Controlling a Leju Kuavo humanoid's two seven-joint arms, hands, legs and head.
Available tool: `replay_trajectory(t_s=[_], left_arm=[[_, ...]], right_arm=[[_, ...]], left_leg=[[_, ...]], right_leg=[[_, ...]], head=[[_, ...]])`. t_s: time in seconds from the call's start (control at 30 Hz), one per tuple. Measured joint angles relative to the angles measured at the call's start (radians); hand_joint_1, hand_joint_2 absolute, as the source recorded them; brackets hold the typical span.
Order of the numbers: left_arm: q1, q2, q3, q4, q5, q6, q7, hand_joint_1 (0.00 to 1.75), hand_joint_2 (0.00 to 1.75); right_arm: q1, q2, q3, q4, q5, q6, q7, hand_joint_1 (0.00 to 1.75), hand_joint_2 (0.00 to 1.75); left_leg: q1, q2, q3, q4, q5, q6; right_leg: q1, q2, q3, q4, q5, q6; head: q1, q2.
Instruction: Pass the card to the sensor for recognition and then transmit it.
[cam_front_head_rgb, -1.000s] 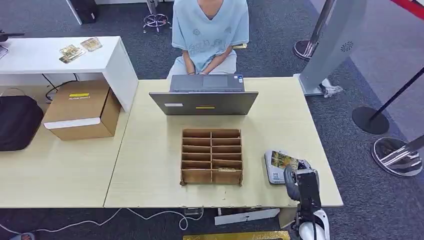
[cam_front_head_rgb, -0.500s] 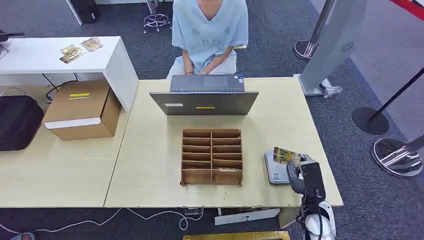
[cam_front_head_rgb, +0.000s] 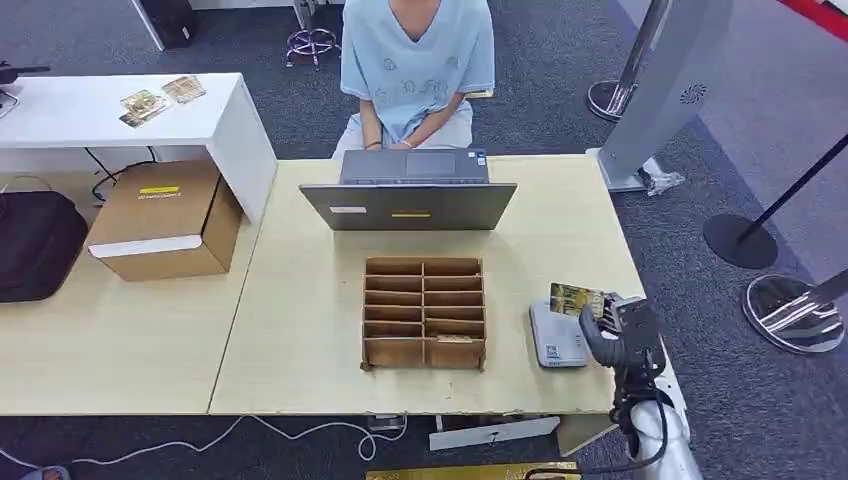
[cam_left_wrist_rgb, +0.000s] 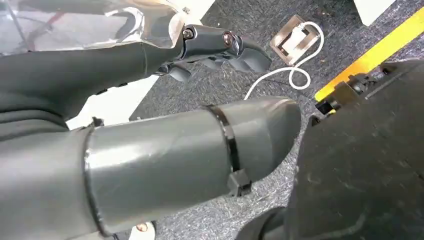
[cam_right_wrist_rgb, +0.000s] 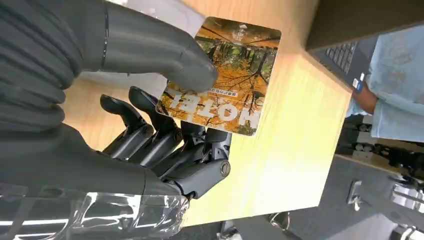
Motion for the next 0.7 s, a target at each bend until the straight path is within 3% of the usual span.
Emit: replay_trajectory(t_s=[0.33, 0.7], left_arm=[[-0.006, 0.005, 0.029, 0.000, 0.018, -0.003, -0.004, 0.00, 0.00], [-0.005, 0.013, 0.064, 0.000, 0.042, -0.002, -0.003, 0.00, 0.00]], right_arm=[[-0.136, -0.119, -0.001, 0.203, -0.055, 0.127, 0.008, 1.75, 1.75], [-0.199, -0.185, 0.023, 0.324, -0.094, 0.133, -0.017, 1.75, 1.75]], left_leg=[[-0.001, 0.000, 0.000, 0.000, 0.000, 0.000], [0.000, 0.000, -0.001, 0.000, 0.000, 0.000]], right_leg=[[-0.001, 0.000, 0.000, 0.000, 0.001, 0.001], [-0.001, 0.000, 0.000, 0.000, 0.001, 0.001]], head=[[-0.001, 0.000], [0.000, 0.000]])
